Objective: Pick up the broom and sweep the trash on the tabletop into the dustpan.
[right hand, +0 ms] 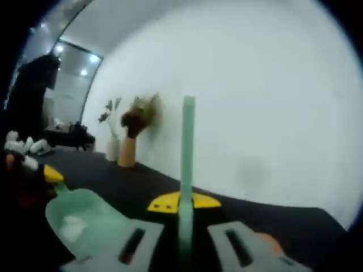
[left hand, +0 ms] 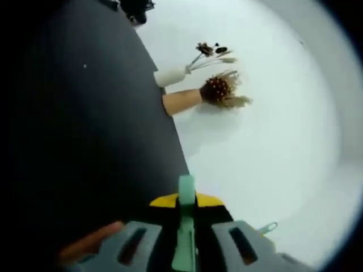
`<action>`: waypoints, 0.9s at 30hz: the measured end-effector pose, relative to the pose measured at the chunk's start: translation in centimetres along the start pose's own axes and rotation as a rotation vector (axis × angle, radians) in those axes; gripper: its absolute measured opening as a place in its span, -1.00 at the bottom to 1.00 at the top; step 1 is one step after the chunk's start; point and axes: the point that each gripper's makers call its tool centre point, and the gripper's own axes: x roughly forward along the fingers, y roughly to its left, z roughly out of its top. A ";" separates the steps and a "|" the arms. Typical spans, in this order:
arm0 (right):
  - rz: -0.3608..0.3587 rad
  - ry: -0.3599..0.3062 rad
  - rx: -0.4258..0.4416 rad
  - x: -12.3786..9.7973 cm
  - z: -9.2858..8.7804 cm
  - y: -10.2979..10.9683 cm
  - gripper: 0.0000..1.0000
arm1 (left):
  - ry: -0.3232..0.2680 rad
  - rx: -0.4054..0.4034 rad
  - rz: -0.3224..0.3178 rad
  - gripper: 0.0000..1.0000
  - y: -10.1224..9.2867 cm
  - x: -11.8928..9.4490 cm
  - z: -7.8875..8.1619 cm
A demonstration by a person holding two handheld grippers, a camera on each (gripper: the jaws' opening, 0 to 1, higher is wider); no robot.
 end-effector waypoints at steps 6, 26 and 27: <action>-0.028 0.003 -0.016 0.0 -1.1 -0.1 -0.90 | 0.021 0.000 -0.009 -0.80 -0.5 0.6 -1.8; 0.043 0.013 0.004 0.7 -0.3 4.0 -0.90 | 0.023 0.012 -0.011 -0.80 -0.8 0.8 -2.3; 0.046 0.028 -0.019 0.9 -0.8 4.2 -0.90 | 0.023 0.012 -0.012 -0.80 -0.8 0.8 -2.3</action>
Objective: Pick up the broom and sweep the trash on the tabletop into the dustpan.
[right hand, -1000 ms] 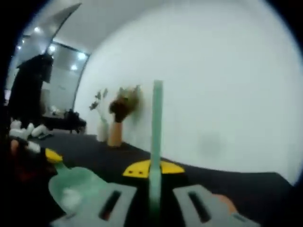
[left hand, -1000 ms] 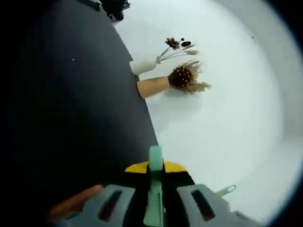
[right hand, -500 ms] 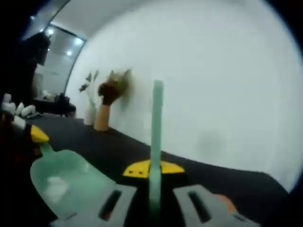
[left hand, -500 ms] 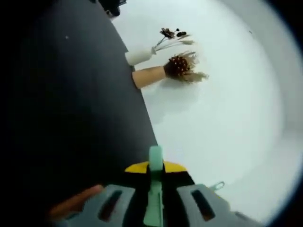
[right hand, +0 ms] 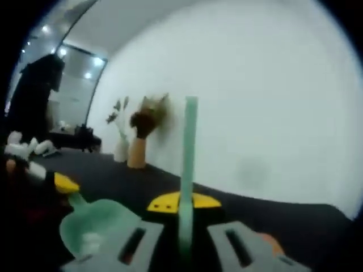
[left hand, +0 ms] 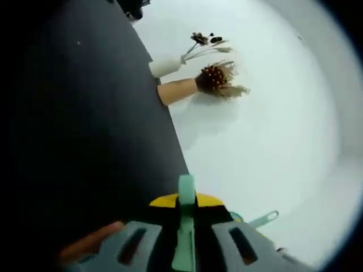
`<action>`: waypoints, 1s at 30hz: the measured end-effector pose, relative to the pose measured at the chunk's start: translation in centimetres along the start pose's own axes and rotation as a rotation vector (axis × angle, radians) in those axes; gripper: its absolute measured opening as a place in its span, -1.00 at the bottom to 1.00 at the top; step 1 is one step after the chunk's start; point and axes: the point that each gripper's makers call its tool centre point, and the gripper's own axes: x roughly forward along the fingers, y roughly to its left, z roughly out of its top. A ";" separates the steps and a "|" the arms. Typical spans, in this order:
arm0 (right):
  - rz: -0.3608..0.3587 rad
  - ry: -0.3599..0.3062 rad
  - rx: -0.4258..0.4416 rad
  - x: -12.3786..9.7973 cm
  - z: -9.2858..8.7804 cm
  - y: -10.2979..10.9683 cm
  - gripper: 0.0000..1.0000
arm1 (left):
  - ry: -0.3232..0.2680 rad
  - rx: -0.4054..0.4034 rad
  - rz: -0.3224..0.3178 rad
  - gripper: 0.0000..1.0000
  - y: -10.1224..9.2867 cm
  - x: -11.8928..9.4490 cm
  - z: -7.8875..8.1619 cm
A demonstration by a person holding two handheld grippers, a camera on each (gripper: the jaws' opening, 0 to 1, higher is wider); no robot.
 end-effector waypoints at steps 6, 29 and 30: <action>0.073 -0.043 -0.018 0.2 0.9 3.3 -0.90 | -0.002 0.001 -0.002 -0.80 0.0 -0.1 0.0; 0.241 -0.154 -0.069 -0.2 4.3 10.1 -0.90 | -0.008 -0.009 0.006 -0.80 0.3 0.1 0.1; 0.259 -0.174 -0.056 -0.4 4.8 10.5 -0.90 | -0.008 -0.010 0.005 -0.80 0.3 0.1 0.1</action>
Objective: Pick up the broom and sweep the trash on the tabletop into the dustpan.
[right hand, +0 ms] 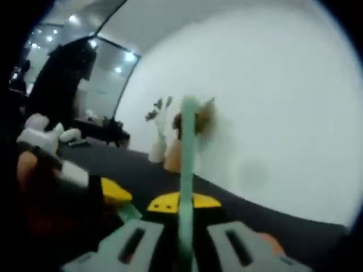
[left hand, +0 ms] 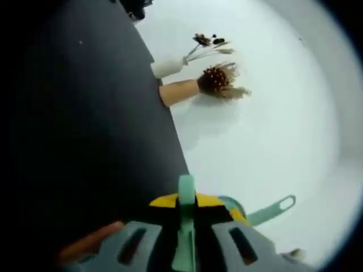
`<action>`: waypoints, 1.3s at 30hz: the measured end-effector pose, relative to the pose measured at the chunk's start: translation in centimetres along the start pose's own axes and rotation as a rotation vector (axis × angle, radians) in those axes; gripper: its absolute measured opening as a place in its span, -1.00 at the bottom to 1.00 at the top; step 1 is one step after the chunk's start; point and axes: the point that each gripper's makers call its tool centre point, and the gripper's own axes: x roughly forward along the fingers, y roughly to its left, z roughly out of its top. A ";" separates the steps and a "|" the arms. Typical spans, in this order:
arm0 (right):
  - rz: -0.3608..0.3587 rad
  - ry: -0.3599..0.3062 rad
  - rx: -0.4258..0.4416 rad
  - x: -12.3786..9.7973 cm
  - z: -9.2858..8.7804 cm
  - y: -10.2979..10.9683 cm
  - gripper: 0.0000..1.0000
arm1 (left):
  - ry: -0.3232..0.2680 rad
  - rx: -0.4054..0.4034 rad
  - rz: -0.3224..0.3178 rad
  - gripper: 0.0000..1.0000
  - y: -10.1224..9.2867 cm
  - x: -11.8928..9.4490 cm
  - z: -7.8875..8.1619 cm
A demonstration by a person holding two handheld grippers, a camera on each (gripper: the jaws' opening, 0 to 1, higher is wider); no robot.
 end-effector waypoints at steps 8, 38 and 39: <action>-0.054 -0.052 0.037 -1.1 1.5 -2.0 -0.90 | 0.000 -0.002 0.000 -0.80 0.0 0.0 0.0; -0.190 -0.013 0.209 -3.0 -1.0 -7.8 -0.90 | -0.062 -0.084 0.053 -0.80 1.8 -1.7 2.9; -0.190 -0.014 0.211 -3.1 -0.9 -7.8 -0.90 | -0.054 -0.067 0.050 -0.80 1.7 -1.8 2.9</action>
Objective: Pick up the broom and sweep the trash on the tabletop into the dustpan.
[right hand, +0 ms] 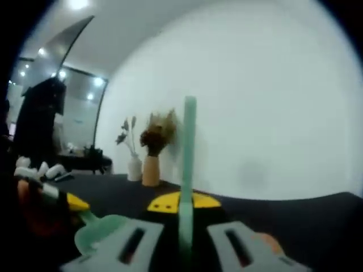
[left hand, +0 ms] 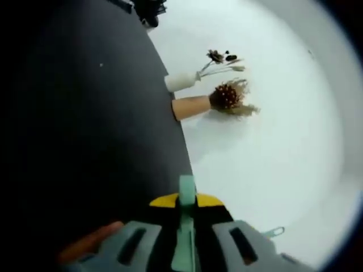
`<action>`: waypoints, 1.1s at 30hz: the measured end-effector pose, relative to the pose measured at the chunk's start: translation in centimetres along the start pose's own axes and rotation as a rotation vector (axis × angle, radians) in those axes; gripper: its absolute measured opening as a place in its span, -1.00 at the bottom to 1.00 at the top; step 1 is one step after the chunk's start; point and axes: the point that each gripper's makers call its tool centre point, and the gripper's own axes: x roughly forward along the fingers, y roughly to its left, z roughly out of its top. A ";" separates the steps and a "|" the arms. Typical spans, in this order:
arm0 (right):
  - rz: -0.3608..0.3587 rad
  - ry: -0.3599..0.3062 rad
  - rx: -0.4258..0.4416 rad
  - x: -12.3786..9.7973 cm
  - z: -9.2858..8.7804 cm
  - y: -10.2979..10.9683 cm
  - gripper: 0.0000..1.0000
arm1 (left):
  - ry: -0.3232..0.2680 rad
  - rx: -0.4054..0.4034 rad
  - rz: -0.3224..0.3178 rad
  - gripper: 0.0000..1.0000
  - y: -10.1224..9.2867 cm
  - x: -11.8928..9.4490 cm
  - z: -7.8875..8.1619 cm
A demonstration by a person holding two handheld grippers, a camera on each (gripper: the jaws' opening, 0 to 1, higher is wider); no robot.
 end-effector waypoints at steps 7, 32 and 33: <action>0.000 0.002 -0.023 0.0 0.0 0.1 -0.90 | 0.042 0.077 -0.017 -0.78 -0.2 -0.5 -0.2; -0.010 -0.018 -0.037 -0.3 0.8 -0.3 -0.90 | 0.551 0.223 -0.077 -0.31 1.3 0.2 3.1; -0.011 -0.018 -0.037 -0.3 0.9 -0.3 -0.90 | 0.585 0.208 -0.079 -0.37 1.5 0.2 2.9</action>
